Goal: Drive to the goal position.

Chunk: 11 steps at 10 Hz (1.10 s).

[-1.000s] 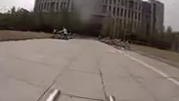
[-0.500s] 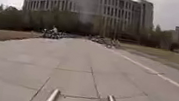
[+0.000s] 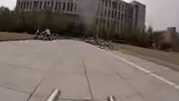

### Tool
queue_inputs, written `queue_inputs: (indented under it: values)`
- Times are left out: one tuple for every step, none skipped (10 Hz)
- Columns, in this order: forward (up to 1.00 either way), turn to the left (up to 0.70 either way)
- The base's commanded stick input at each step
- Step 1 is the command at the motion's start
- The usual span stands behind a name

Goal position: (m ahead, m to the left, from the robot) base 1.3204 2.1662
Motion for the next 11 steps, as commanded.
queue_inputs:
  values:
    - [0.70, 0.00]
    - [0.70, 0.00]
    - [0.70, 0.00]
    - [0.70, 0.00]
    - [0.70, 0.00]
    - [0.70, 0.00]
    - [0.70, 0.00]
    - [0.70, 0.00]
    - [0.70, 0.00]
    - [0.70, 0.00]
    - [0.70, 0.00]
